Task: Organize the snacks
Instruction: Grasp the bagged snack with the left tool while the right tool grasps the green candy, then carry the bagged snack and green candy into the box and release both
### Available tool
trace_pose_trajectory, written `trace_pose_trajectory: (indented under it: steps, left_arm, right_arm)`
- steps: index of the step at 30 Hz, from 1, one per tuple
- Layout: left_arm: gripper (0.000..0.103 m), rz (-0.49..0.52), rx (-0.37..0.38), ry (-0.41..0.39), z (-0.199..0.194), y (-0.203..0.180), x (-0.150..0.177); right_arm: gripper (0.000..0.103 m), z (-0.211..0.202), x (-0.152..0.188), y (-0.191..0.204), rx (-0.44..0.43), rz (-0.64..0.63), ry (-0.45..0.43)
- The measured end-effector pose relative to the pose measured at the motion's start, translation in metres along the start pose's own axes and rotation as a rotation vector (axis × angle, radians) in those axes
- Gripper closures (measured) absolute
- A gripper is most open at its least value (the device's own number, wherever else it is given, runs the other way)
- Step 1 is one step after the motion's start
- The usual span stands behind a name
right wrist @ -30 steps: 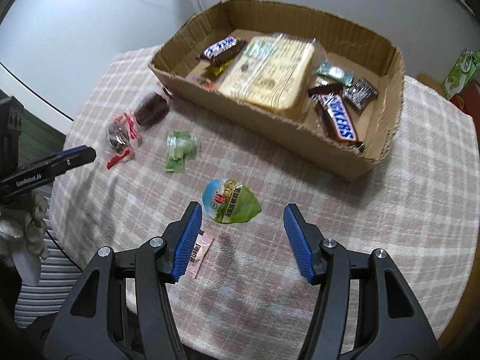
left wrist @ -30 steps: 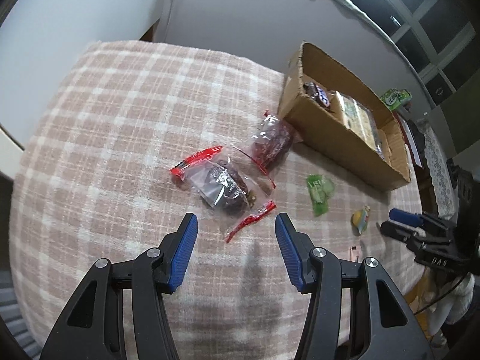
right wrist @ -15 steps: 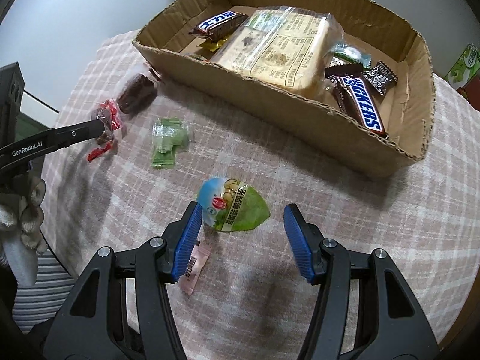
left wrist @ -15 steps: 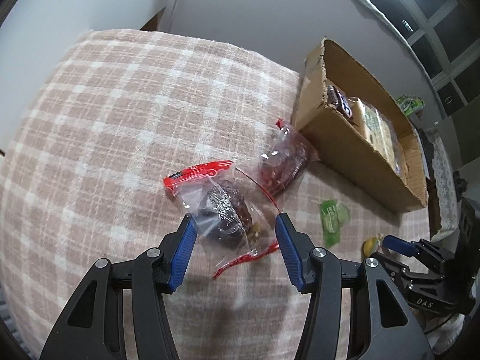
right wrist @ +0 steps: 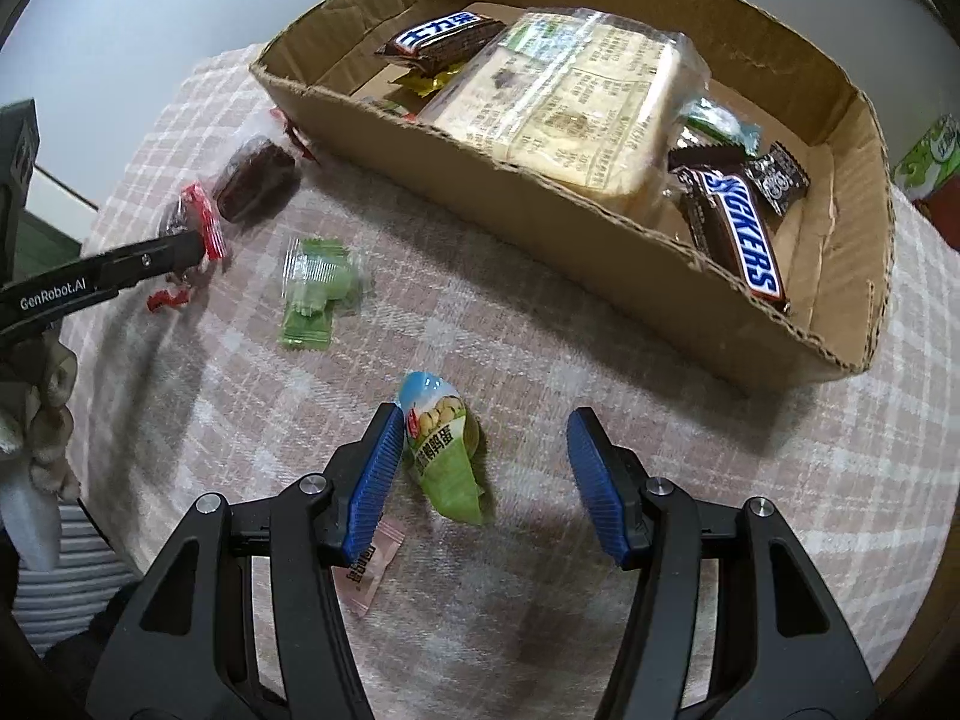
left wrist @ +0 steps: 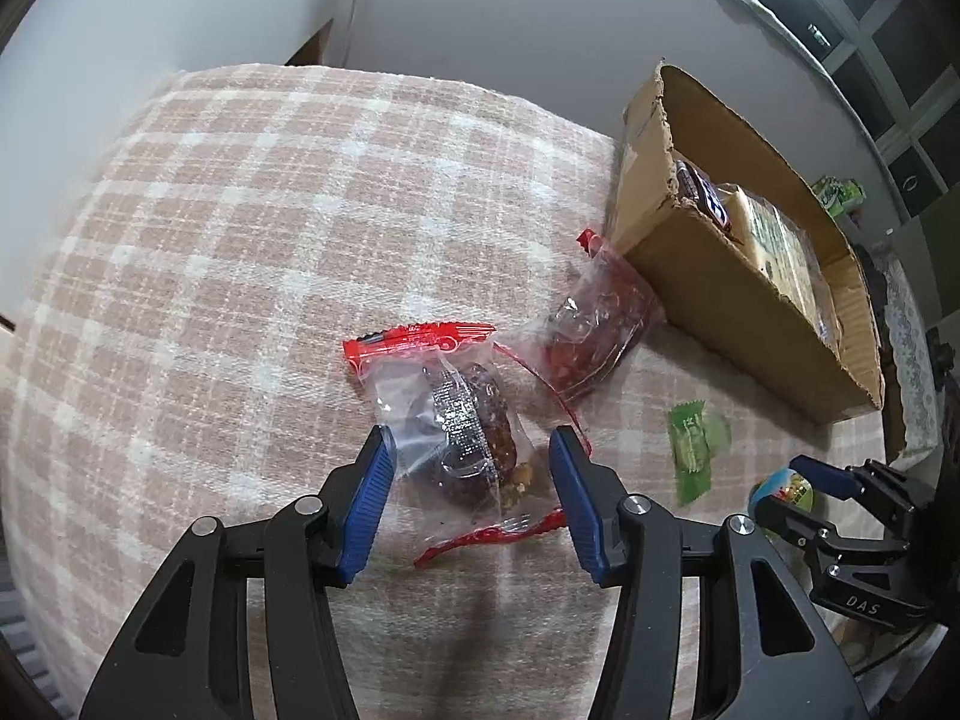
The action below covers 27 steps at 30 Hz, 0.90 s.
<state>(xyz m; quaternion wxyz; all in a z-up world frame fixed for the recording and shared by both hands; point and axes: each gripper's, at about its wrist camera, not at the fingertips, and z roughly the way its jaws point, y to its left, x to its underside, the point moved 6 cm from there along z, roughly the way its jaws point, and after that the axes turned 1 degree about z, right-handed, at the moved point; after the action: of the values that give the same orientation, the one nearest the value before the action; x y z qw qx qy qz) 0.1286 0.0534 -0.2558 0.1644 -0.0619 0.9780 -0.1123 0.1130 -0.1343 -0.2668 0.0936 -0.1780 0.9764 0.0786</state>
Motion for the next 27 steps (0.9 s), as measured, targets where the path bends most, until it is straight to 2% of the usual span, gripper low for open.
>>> trace_pose_trajectory:
  steps: [4,7,8,9,16,27]
  left_arm:
    - [0.057,0.004,-0.007,-0.003,0.001,-0.002,-0.001]
    - [0.059,0.021,-0.018,-0.006,0.0,-0.001,0.0]
    - [0.059,0.023,-0.017,-0.008,-0.001,-0.001,0.0]
    - [0.06,0.024,-0.016,-0.009,-0.001,-0.001,0.001]
    - [0.062,0.027,-0.011,-0.012,-0.006,0.002,0.006]
    - [0.064,0.017,0.004,-0.043,-0.027,0.01,0.013]
  right_arm:
    - [0.048,0.002,0.0,0.011,0.006,-0.027,-0.001]
    - [0.064,0.0,0.004,0.024,0.001,-0.048,-0.001]
    - [0.072,0.0,0.004,0.028,-0.007,-0.054,0.003]
    - [0.076,0.0,0.004,0.031,-0.005,-0.061,0.005]
    - [0.078,0.001,0.005,0.041,0.003,-0.076,-0.008]
    - [0.078,-0.022,0.01,0.012,-0.024,-0.024,-0.035]
